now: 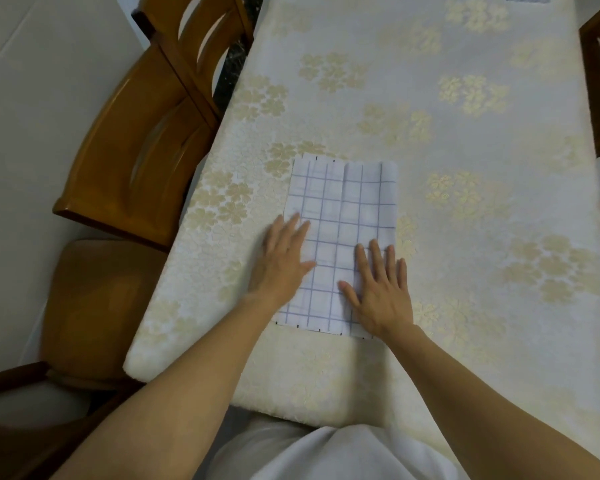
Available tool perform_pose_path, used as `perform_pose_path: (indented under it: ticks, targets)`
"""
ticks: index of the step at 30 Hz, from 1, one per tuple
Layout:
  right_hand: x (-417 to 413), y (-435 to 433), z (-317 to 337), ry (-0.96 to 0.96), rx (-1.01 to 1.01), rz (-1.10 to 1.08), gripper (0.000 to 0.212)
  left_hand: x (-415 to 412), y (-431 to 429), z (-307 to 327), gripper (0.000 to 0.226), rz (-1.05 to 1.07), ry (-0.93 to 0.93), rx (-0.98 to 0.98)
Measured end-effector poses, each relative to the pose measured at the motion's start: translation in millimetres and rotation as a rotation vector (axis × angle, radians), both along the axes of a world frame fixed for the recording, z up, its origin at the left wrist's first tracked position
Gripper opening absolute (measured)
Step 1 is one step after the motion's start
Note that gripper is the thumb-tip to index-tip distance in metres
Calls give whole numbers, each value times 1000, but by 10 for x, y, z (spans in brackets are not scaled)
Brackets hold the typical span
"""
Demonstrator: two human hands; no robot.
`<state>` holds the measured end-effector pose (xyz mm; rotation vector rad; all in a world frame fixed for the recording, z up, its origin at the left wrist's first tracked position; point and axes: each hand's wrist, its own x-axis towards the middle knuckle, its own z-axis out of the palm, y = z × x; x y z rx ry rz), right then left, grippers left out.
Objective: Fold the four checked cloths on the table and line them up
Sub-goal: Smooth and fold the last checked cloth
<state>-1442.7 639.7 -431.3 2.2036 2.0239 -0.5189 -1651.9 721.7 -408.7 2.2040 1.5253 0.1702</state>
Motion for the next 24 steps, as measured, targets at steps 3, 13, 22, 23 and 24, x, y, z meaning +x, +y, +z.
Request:
perform_pose_path:
  ticks: [3,13,22,23,24]
  targets:
    - [-26,47,7,20,-3,-52,81,300,-83,-69,76,-141,145,-25]
    - [93,81,21,34,14,-192,84,376,45,-169,75,-179,213,-100]
    - [452,458,108,198,212,-126,59,1003,-307,1,64,-310,124,136]
    - [517,516,104,193,181,-124,58,1117,-356,-25,66,-324,125,96]
    - [583,564,90,178,145,-115,58,1209,-386,-60,68,-316,135,43]
